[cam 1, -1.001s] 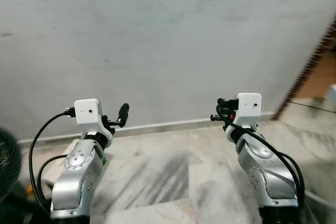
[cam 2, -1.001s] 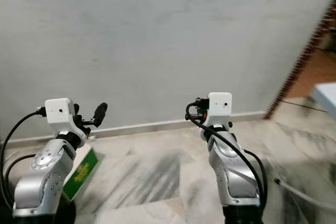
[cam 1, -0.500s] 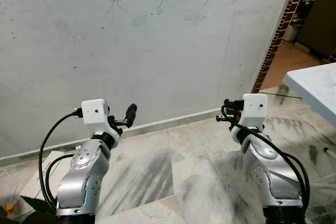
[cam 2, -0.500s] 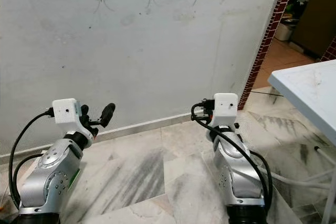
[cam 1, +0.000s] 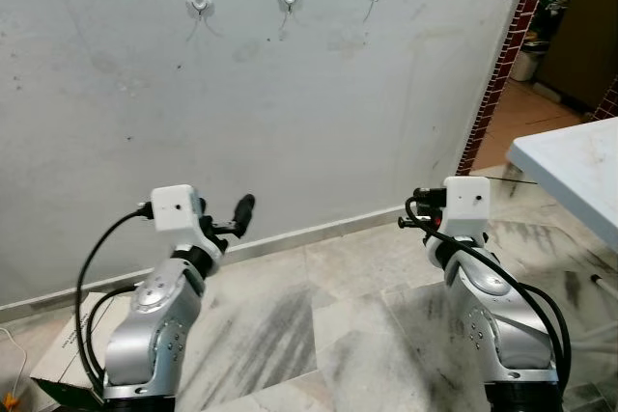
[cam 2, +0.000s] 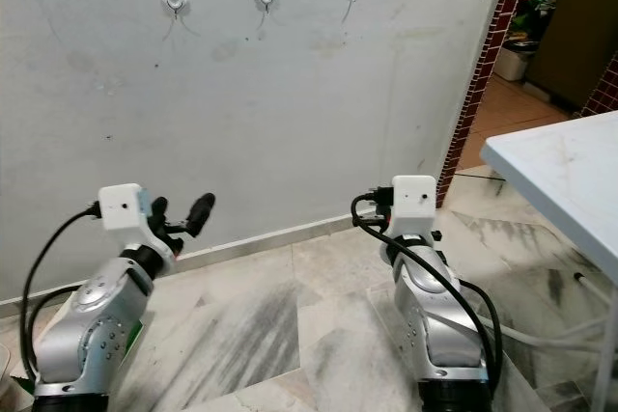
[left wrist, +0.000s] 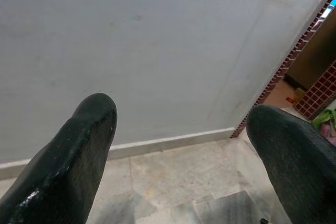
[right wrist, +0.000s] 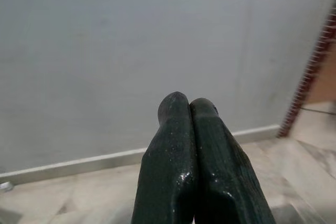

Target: Hang keys on a hook

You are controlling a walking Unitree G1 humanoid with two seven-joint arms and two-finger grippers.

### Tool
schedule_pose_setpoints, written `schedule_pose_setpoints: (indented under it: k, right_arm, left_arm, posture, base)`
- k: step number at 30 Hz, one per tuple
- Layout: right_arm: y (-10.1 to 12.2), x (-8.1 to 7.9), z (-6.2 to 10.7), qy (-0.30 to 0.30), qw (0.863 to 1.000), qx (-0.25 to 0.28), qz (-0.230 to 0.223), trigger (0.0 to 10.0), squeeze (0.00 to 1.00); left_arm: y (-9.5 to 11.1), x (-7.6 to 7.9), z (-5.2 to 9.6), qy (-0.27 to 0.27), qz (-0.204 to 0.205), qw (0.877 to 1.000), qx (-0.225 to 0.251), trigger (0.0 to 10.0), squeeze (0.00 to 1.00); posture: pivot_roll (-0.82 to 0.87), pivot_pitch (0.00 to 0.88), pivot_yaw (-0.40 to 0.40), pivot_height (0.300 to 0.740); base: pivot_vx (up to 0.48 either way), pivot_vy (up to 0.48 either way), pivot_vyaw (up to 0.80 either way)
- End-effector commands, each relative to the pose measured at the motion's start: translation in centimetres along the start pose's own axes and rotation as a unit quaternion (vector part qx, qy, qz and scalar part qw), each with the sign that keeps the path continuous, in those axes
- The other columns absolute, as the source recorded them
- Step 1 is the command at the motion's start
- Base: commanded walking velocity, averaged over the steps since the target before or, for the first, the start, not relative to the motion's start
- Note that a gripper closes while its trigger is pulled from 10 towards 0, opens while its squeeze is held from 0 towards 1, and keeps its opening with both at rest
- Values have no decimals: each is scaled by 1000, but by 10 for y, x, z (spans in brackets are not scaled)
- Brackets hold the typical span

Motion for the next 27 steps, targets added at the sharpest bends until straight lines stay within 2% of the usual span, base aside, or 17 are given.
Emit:
schedule_pose_setpoints:
  k: [1, 27]
  right_arm:
    - [11, -10, -1, 14, 1000, 16, -1, 10000, 0]
    - [11, -15, -3, 21, 1000, 15, -4, 10000, 0]
  left_arm:
    - [6, -6, 1, 7, -4, 1000, 5, 10000, 0]
    - [-2, -5, 2, 5, 1, 1000, -15, 10000, 0]
  posture:
    - [-22, 0, 51, 740]
    - [-21, 15, 47, 740]
  base:
    - [375, 300, -763]
    - [359, 317, -769]
Point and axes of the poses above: a point about 5 cm out from each wrist's last joint towards the gripper, its own z axis pointing back from the gripper into the wrist, its own y axis along the axis of the wrist's last joint, x = y × z, the point moved 6 cm from there along -z, pointing out of the wrist towards the gripper, and after that the axes turned 6 degrees about z, right-handed, at the moved point
